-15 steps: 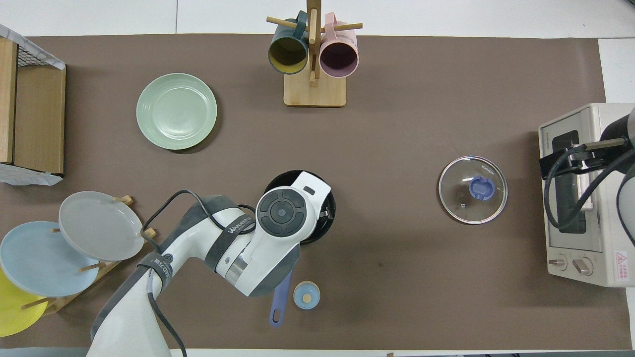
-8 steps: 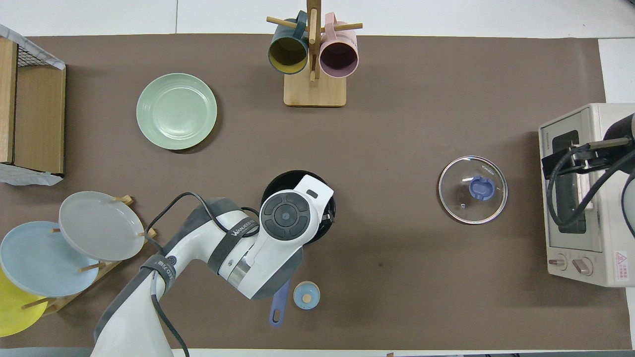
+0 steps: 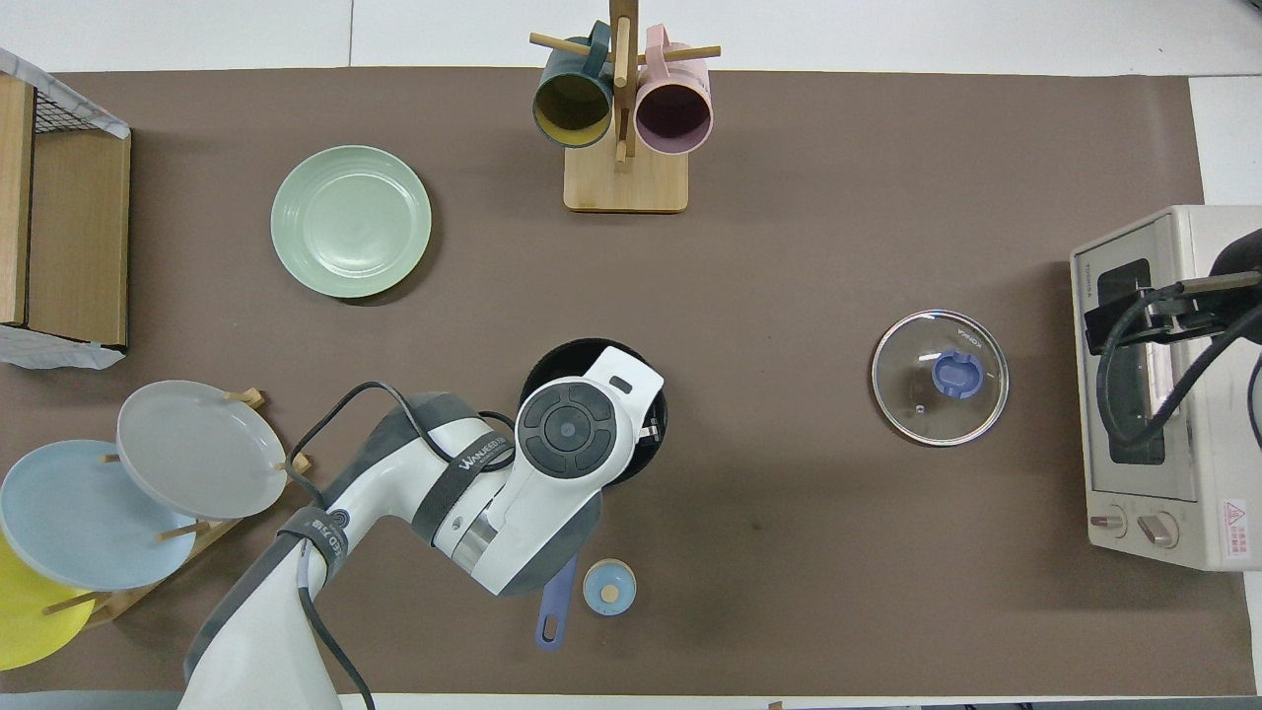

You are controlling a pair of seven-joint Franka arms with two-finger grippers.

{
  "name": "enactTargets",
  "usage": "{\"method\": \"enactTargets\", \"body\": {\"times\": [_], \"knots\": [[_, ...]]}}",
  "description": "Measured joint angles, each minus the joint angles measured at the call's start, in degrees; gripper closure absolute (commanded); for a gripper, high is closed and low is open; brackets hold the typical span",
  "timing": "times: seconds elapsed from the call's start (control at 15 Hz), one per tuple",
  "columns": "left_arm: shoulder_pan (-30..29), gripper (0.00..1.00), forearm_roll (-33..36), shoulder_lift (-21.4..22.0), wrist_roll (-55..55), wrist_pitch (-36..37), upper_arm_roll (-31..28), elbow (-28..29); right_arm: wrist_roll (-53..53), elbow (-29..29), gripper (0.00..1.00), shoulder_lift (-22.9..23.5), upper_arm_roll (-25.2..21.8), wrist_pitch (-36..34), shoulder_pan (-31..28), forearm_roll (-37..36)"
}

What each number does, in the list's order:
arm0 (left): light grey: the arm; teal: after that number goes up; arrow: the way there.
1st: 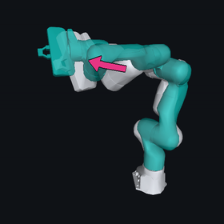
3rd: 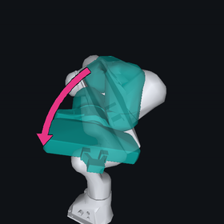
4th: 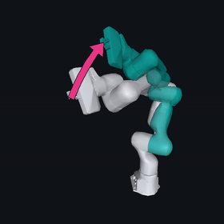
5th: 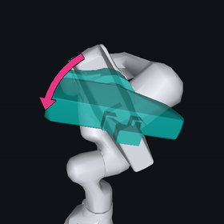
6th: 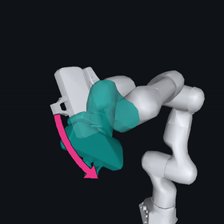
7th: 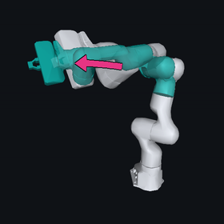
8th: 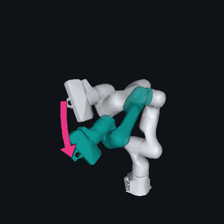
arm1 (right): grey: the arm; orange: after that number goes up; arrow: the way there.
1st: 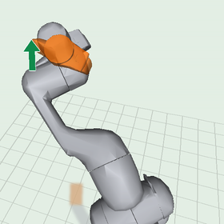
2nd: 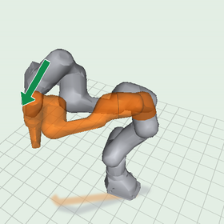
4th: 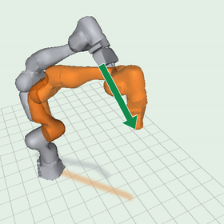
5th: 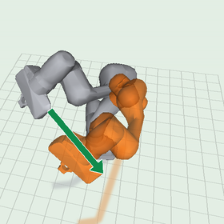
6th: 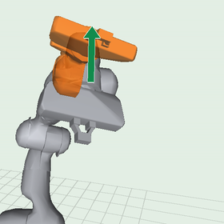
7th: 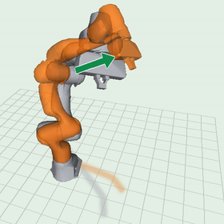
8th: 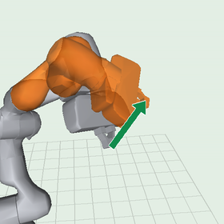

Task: Transfer potato from pot to plate
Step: 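Grasp the yellow potato inside the saucepan with the left gripper, then carry the potato with the left gripper over the pale green plate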

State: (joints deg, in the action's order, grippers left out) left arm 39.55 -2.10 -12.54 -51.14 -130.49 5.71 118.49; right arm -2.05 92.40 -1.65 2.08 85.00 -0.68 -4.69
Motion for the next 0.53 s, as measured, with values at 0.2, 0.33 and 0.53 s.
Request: {"method": "enactTargets", "body": {"times": [0.2,0.33,0.53], "knots": [[0.0,1.00,0.0,0.0,0.0,2.5,-0.1,-0.9,0.0,0.0,0.00,0.0,-0.1,-0.1,0.0,0.0],[-0.2,1.00,0.0,0.6,0.0,8.2,-0.6,-4.3,0.0,0.0,0.00,0.0,-0.1,-0.6,0.0,0.0],[-4.2,1.00,-0.5,2.5,1.5,19.7,-1.2,-12.7,0.0,-0.1,0.00,0.0,-0.1,-0.6,0.0,0.0]]}}
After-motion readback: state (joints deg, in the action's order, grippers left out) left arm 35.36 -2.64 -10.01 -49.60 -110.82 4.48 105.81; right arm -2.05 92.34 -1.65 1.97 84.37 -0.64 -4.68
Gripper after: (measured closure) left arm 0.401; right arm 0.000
